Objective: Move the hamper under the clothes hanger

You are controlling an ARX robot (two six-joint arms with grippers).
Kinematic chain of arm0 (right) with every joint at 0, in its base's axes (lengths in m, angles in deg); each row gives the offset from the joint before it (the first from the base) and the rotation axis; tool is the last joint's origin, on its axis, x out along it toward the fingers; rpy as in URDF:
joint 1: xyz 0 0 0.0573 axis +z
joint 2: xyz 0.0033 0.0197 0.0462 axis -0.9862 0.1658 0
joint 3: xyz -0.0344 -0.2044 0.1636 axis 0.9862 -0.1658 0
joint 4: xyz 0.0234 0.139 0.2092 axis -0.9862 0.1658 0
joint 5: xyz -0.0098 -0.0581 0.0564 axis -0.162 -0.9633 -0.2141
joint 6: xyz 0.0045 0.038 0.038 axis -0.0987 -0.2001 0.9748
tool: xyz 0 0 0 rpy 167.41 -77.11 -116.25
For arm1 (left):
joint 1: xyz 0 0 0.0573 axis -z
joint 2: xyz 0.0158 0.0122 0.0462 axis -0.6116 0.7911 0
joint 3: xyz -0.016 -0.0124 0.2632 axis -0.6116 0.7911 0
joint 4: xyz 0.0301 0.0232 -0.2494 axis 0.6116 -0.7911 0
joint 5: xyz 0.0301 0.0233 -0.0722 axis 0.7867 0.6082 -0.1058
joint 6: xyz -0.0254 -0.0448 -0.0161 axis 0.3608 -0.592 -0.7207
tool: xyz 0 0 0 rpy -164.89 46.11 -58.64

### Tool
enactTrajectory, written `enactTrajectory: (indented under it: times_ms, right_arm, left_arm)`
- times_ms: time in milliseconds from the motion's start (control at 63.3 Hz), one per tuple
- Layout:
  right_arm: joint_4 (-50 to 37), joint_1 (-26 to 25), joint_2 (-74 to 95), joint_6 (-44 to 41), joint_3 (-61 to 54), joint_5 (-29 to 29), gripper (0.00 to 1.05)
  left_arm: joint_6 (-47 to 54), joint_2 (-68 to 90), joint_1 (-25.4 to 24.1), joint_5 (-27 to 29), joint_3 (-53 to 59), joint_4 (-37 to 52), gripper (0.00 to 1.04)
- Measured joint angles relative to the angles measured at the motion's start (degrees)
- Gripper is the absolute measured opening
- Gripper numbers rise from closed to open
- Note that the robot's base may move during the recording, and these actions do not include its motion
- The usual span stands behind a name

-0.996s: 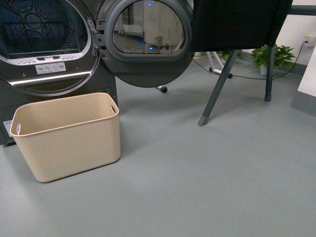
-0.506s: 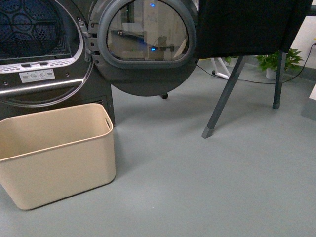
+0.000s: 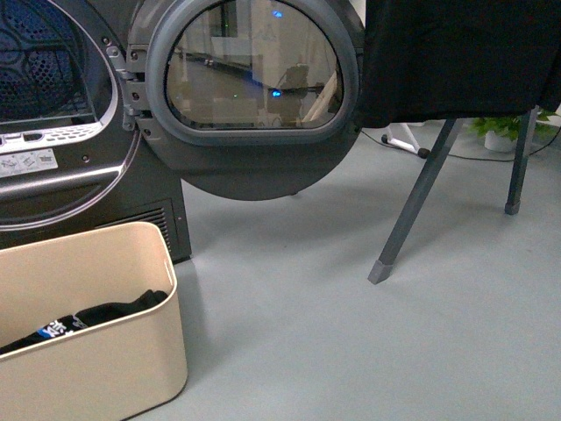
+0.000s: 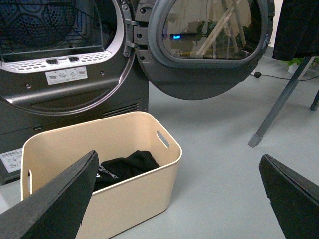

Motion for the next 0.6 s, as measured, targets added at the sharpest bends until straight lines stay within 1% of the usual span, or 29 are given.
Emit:
enactTrajectory:
  times_ms: [601]
  right_arm:
    - [0.00,0.00,0.00,-0.02,0.00,0.22,0.97]
  left_arm:
    - [-0.02,0.04,0.00,0.17,0.00,-0.02,0.98]
